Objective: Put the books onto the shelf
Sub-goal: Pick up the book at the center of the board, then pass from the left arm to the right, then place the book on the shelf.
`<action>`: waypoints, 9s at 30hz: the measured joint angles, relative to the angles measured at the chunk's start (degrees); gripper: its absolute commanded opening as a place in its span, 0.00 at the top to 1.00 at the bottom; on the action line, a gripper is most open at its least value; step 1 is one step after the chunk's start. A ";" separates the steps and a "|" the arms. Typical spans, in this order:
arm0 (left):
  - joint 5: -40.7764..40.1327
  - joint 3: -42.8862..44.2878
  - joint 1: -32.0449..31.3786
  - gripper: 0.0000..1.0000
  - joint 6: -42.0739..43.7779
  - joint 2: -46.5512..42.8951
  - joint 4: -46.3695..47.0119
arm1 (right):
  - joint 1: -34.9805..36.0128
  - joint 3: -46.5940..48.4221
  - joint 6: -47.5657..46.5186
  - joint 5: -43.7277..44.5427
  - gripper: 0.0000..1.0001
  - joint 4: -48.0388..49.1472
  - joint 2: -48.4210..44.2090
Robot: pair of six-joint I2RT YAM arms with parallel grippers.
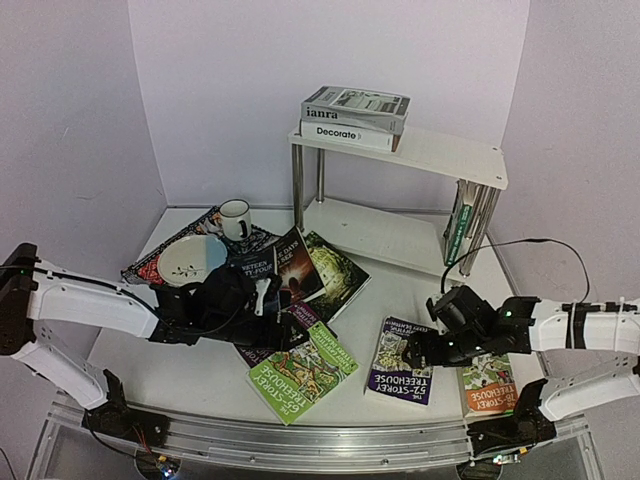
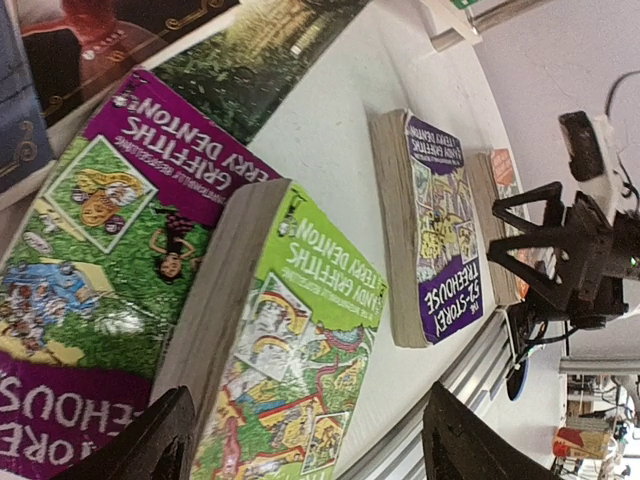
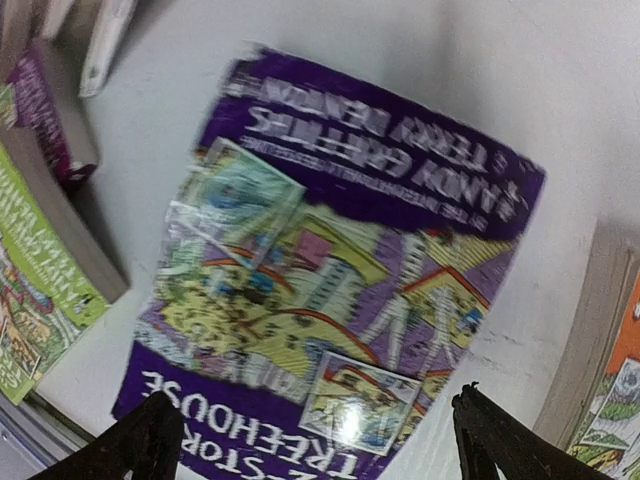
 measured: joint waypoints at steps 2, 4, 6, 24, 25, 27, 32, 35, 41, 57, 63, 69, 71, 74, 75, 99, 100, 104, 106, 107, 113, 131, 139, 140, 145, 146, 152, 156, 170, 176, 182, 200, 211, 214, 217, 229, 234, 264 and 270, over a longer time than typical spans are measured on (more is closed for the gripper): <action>0.75 1.43 -0.62 0.21 0.24 1.84 0.57 | -2.45 -2.59 2.35 -2.25 0.06 -0.46 -1.46; 1.38 2.83 -1.17 0.22 0.48 3.28 0.96 | -3.48 -4.57 4.86 -3.88 0.08 -1.25 -3.37; 1.89 4.59 -1.81 0.23 0.99 4.71 1.31 | -3.74 -5.76 7.23 -5.29 0.10 -1.53 -5.22; 9.91 21.02 -4.46 0.33 2.84 28.64 6.90 | -3.95 -11.48 18.38 -10.31 0.29 9.97 -2.40; 10.39 21.70 -4.46 0.34 2.87 29.76 7.10 | -3.94 -11.48 18.57 -10.54 0.29 10.63 -2.04; 10.99 23.32 -4.46 0.36 2.88 31.12 7.38 | -3.95 -11.48 18.90 -10.83 0.29 11.57 -1.59; 12.54 26.65 -4.46 0.39 2.93 34.23 7.46 | -3.95 -11.58 19.97 -10.81 0.27 12.60 -1.27; 13.90 28.17 -4.45 0.40 2.91 36.47 7.56 | -3.93 -11.88 20.60 -10.79 0.27 13.74 -1.27; 15.49 30.13 -4.41 0.41 2.91 39.15 9.16 | -3.93 -12.66 21.51 -10.80 0.28 16.24 -1.36; 16.41 30.16 -3.08 0.54 1.82 39.89 9.83 | -4.26 -13.12 20.44 -9.97 0.55 15.21 -10.06; 16.25 30.13 -2.58 0.82 1.87 40.18 9.13 | -4.27 -13.12 20.55 -10.10 0.56 15.23 -10.15; 16.27 30.13 -2.37 0.98 1.88 40.22 9.09 | -4.33 -13.52 20.91 -9.42 0.56 15.11 -12.83; 16.37 30.13 -2.28 1.00 1.69 40.21 9.20 | -4.33 -13.68 20.98 -9.26 0.56 15.19 -13.41; 16.46 30.05 -2.05 1.00 1.44 40.12 9.47 | -4.33 -14.33 21.25 -9.32 0.55 15.29 -13.67; 16.54 30.00 -1.96 1.00 1.44 40.11 9.55 | -4.33 -14.47 21.33 -9.37 0.54 15.32 -13.68; 19.01 26.66 0.11 1.00 2.32 34.25 8.76 | -4.30 -2.74 7.85 -2.69 0.14 -1.66 -10.99; 19.10 26.60 0.14 1.00 2.23 33.93 8.75 | -4.30 -2.74 7.37 -2.71 0.14 -2.01 -10.50; 19.87 26.57 0.16 1.00 1.84 32.48 8.74 | -4.19 -2.48 4.49 -2.75 0.14 -2.98 -9.86; 20.25 26.57 0.16 1.00 1.79 31.72 8.70 | -4.19 -1.84 2.66 -2.81 0.14 -3.22 -9.94; 20.44 26.57 0.17 1.00 1.78 31.43 8.66 | -4.19 -1.53 1.56 -2.86 0.13 -3.22 -10.18; 21.06 26.57 0.21 1.00 1.45 29.20 7.50 | -4.19 1.71 -5.11 -1.27 0.02 -4.40 -14.35; 22.55 24.84 3.74 1.00 0.33 21.24 5.77 | -3.98 7.10 -54.53 -5.42 0.02 1.59 -16.00; 22.64 22.00 4.67 1.00 0.40 20.43 5.92 | -0.41 5.93 -88.85 -8.79 0.02 2.04 -8.22; 22.64 21.25 4.90 1.00 0.40 20.15 5.88 | -0.35 5.74 -92.42 -7.75 0.02 2.18 -8.22; 22.62 19.05 5.88 1.00 0.44 18.81 5.86 | -0.32 5.37 -102.75 -1.35 0.02 2.93 -7.38; 22.61 18.76 6.06 1.00 0.46 18.61 5.87 | -0.22 5.21 -104.33 -0.16 0.02 3.08 -7.10; 22.60 17.71 6.63 1.00 0.66 18.41 5.89 | 4.65 1.42 -113.53 8.42 0.02 10.16 -4.54; 22.67 17.36 7.00 1.00 0.96 18.26 5.87 | 6.56 -0.95 -118.79 11.08 0.05 16.46 -2.35; 23.01 16.47 8.35 1.00 1.66 17.05 5.85 | 9.36 -8.57 -128.45 13.21 0.24 41.59 6.60; 23.00 16.27 8.42 1.00 1.81 17.05 5.92 | 9.86 -8.55 -128.50 12.81 0.29 44.42 5.52; 22.99 15.95 8.79 1.00 1.84 17.05 5.88 | 9.86 -7.81 -128.60 12.80 0.35 44.49 6.98; 20.83 14.20 9.73 0.40 3.13 16.88 6.40 | 10.21 -5.10 -125.36 13.35 1.00 40.33 7.51; 11.52 8.43 9.73 0.18 3.94 0.16 5.83 | 9.90 5.93 -101.01 21.36 1.00 26.72 -0.53; 6.77 7.99 9.73 0.15 4.91 -6.96 4.72 | 9.76 8.70 -92.73 27.14 1.00 25.35 -0.18; 1.29 8.04 9.73 0.15 6.20 -13.63 1.63 | 9.25 12.35 -83.01 34.07 1.00 23.85 1.39; -8.31 5.72 9.75 0.15 7.63 -24.70 -4.66 | -1.87 23.69 -41.93 47.04 1.00 21.34 9.51; -8.27 4.89 9.73 0.15 7.63 -24.75 -6.25 | -4.14 25.86 -30.27 47.59 1.00 19.83 15.38; -9.23 4.19 9.73 0.15 9.64 -26.45 -7.81 | -14.18 37.97 -8.69 41.05 0.65 13.75 32.17; -9.25 4.19 9.73 0.15 9.66 -26.34 -7.83 | -14.20 38.81 -8.15 41.53 0.64 13.71 32.20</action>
